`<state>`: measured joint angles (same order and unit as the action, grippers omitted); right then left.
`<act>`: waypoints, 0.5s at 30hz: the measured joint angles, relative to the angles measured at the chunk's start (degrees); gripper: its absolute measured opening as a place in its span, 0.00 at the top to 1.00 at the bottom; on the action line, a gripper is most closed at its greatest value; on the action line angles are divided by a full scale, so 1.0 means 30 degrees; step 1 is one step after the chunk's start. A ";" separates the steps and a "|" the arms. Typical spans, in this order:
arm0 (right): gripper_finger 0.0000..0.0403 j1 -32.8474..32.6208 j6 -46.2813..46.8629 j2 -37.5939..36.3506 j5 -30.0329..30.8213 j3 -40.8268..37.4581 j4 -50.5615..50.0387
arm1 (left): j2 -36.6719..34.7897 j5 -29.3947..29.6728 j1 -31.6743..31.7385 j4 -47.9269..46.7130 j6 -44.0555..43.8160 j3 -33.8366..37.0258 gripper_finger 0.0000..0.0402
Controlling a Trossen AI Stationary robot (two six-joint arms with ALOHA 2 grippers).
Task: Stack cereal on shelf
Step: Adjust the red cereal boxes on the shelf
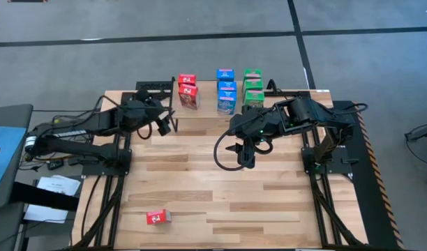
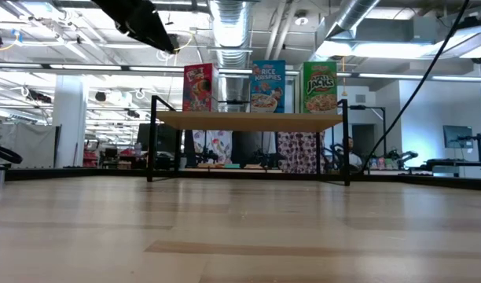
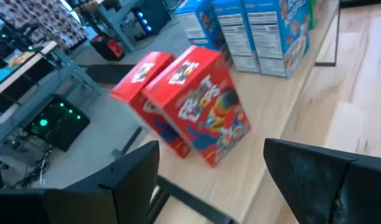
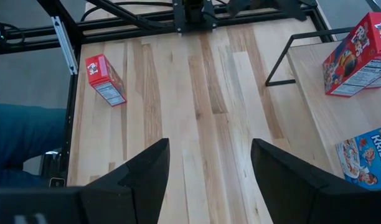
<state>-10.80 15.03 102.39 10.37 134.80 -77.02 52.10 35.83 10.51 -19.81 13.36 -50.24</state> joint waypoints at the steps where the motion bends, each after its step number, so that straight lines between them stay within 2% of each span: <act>1: 0.38 -0.0003 0.0000 0.0000 0.0000 0.0000 0.0005 | -0.0215 -0.0003 0.0103 -0.0212 0.0006 0.0000 0.31; 12: 0.38 -0.0003 -0.0002 0.0000 0.0000 0.0000 -0.0005 | -0.1843 -0.0449 0.0574 -0.1599 -0.0348 0.0000 0.31; 15: 0.38 0.0001 -0.0002 0.0000 0.0000 0.0000 -0.0005 | -0.2249 -0.1321 0.0574 -0.1660 -0.1057 -0.0003 0.31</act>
<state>-10.80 15.03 102.39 10.37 134.80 -77.03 45.36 31.86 12.23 -24.79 10.19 -50.25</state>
